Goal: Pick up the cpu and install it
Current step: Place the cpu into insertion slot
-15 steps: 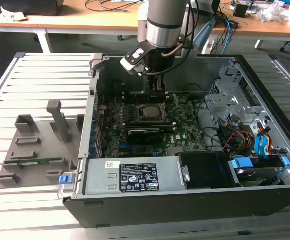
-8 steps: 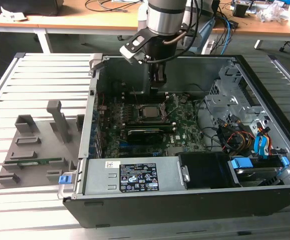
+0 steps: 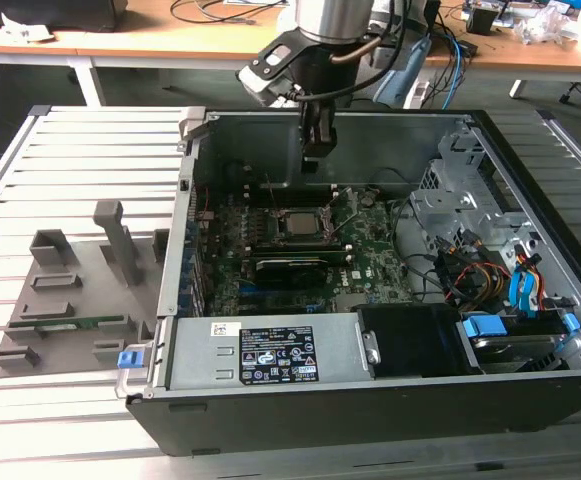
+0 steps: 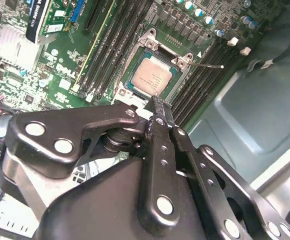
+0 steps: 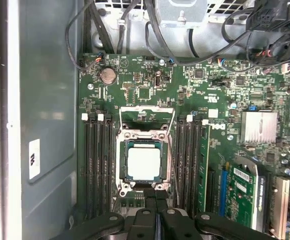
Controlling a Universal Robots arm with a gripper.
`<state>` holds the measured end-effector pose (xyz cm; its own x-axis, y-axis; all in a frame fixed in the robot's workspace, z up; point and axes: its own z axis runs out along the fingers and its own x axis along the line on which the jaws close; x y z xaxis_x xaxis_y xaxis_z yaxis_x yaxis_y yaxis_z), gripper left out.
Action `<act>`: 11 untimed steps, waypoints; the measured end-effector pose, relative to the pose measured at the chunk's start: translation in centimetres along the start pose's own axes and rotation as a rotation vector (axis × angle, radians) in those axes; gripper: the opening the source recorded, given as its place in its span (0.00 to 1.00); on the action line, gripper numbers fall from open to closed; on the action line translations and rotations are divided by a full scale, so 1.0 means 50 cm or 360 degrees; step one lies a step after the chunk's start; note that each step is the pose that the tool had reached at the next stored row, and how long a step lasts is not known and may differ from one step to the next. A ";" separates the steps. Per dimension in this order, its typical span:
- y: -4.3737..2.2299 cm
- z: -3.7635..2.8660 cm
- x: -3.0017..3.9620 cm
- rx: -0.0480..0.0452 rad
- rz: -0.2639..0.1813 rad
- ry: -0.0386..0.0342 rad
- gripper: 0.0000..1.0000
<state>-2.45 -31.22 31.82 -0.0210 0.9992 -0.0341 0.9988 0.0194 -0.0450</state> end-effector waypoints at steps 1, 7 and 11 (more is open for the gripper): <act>0.000 -0.004 0.000 0.0000 0.0000 0.0000 0.11; -0.002 -0.034 -0.001 0.0000 0.0000 0.0000 0.11; -0.002 -0.035 -0.001 0.0000 0.0000 0.0000 0.11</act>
<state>-2.45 -31.22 33.56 -0.0210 0.9992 -0.0341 0.9988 0.0195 -0.0450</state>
